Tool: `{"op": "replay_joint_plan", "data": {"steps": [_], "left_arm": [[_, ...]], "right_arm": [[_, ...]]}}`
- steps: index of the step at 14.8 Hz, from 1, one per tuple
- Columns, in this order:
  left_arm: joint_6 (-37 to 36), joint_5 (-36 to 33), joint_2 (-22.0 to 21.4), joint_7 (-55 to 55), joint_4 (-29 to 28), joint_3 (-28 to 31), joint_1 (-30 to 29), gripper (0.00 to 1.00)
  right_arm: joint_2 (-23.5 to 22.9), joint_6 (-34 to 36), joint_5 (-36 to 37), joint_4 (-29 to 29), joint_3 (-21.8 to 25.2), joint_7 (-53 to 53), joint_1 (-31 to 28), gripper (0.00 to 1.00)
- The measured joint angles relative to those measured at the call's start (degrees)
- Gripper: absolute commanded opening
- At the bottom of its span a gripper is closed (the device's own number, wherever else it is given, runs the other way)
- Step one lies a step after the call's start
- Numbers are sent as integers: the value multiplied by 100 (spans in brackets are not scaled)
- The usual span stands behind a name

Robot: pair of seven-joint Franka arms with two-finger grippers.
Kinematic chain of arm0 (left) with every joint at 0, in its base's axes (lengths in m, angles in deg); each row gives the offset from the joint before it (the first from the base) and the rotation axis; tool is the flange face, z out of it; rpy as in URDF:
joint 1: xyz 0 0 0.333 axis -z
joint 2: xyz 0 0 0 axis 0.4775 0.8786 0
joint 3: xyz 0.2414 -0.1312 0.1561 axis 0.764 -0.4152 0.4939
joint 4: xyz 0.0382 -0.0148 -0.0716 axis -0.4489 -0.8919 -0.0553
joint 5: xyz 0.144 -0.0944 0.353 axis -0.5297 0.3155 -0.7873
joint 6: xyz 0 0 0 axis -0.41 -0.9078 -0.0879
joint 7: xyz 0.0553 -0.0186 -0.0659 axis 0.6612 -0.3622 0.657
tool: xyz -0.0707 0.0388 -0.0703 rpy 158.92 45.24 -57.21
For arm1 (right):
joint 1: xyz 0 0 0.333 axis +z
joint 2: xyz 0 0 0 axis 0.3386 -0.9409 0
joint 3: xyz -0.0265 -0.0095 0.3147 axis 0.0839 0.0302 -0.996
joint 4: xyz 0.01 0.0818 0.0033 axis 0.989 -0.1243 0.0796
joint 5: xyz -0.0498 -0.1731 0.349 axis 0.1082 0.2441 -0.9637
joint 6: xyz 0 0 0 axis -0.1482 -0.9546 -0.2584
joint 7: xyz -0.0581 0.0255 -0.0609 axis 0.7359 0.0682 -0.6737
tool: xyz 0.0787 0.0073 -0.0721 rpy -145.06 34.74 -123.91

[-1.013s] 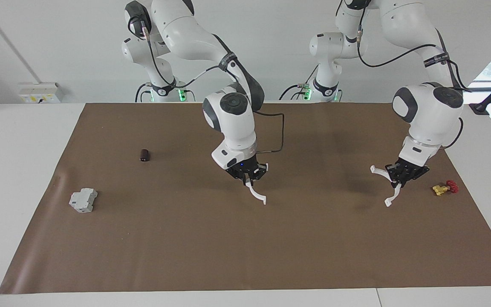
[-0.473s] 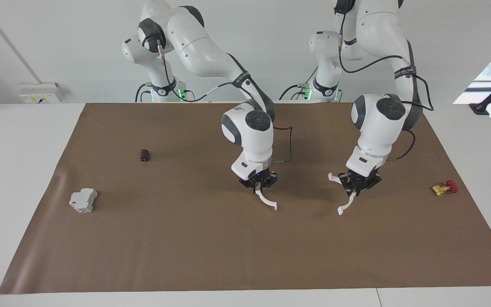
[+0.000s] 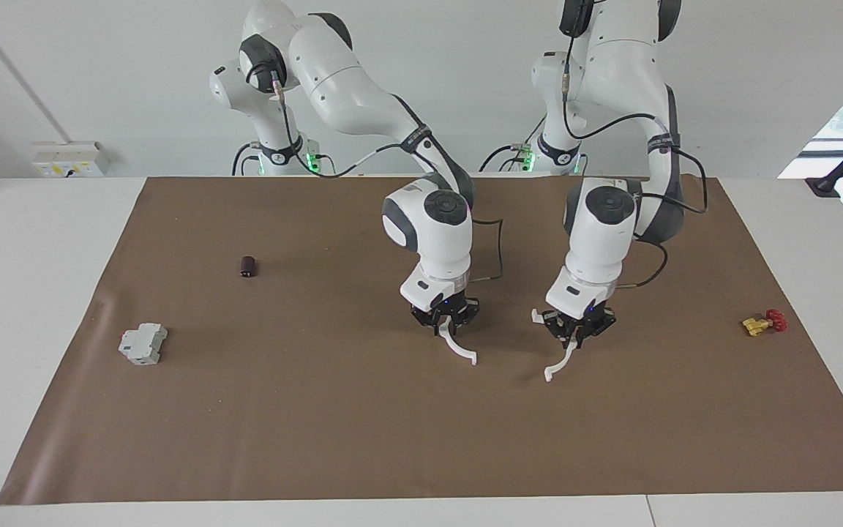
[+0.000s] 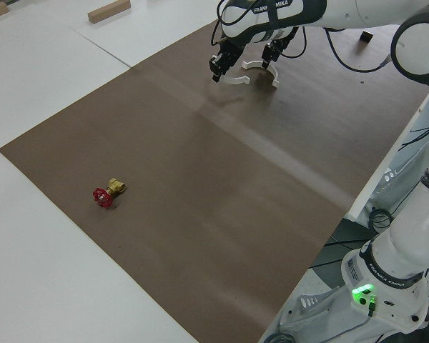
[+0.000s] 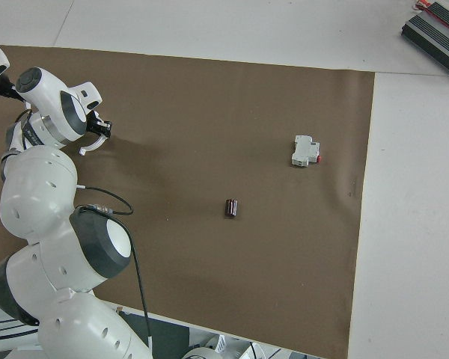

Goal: Assemble drain pipe with both arms

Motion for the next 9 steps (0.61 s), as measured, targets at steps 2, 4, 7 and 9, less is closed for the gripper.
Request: {"op": "replay_joint_plan", "data": {"steps": [2,4,7,9], "left_arm": [[7,-1,55,64,5,-1,115,0],[15,-2,140,175,8,-2,240,0],[44,-5,233,255,10,-4,406,0],[78,-5,249,270,10,-4,485,0]], "right_arm": [[179,346,4,129,42,-410,-257,100],[570,933,-3,194,47,-1114,-730,100],[1296,1809,-7,186,45,-1858,-1472,100],[1774,2439,-8,186,43,-2039,-1832,100]]}}
